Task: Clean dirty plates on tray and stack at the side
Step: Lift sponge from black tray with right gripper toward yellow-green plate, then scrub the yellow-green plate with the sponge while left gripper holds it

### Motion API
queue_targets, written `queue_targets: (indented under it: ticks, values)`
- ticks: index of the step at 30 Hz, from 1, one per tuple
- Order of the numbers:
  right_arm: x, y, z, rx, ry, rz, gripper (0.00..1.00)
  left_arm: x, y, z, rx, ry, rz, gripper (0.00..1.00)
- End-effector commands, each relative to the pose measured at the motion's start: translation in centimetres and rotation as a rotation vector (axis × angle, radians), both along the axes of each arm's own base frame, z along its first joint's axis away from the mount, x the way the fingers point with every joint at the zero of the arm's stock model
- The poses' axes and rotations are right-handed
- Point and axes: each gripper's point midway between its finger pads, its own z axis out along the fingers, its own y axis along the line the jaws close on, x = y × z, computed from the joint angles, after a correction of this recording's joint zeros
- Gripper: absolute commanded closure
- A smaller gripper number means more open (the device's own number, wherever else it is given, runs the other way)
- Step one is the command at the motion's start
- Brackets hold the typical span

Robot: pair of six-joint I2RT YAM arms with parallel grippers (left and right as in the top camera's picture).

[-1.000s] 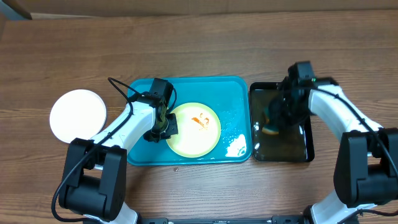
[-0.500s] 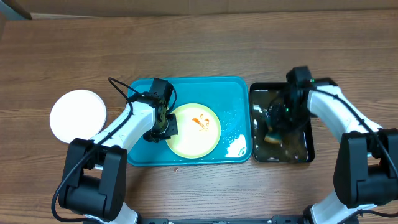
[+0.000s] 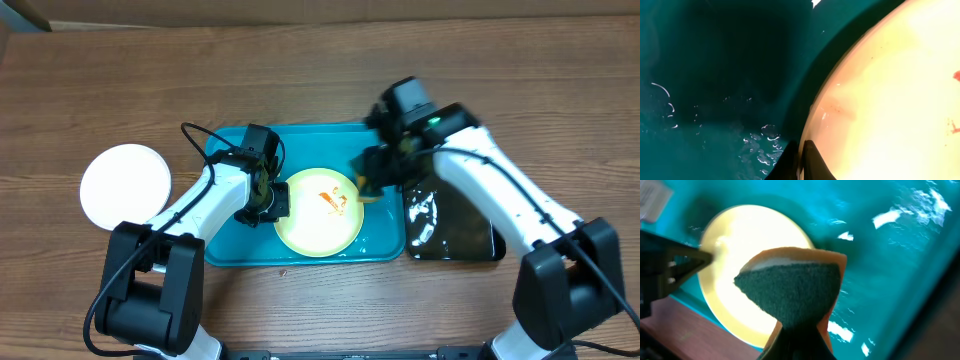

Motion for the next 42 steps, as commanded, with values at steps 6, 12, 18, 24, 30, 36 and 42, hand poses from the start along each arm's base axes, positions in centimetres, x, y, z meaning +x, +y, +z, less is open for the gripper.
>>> queue_targets:
  ticks: [6,12,18,24,30,36,42]
  values:
    - [-0.5,5.6,-1.9,-0.068,-0.133,0.140,0.96,-0.6,-0.2,-0.4,0.000,0.018,-0.043,0.96]
    - [-0.6,7.4,-4.4,-0.072,-0.124,0.175,0.96,-0.6,-0.3,-0.4,-0.006,0.019,-0.043,0.96]
    - [-0.7,7.5,-8.5,-0.114,-0.063,0.182,0.96,-0.7,-0.4,-0.4,-0.011,0.020,-0.044,0.96]
    - [0.0,3.8,-10.4,-0.293,-0.045,0.047,0.96,-0.8,-0.3,-0.4,-0.008,0.028,-0.043,0.96]
    - [-1.0,-0.7,-10.7,-0.399,0.076,-0.103,0.96,-1.1,-0.2,-0.5,-0.001,0.038,-0.043,0.96]
    - [-4.9,-1.8,-10.5,-0.422,0.259,-0.078,0.96,-1.1,-0.2,-0.5,-0.002,0.040,-0.031,0.96]
    - [-4.5,1.3,-10.3,-0.263,0.271,-0.066,0.96,-1.1,-0.2,-0.5,-0.003,0.040,-0.027,0.96]
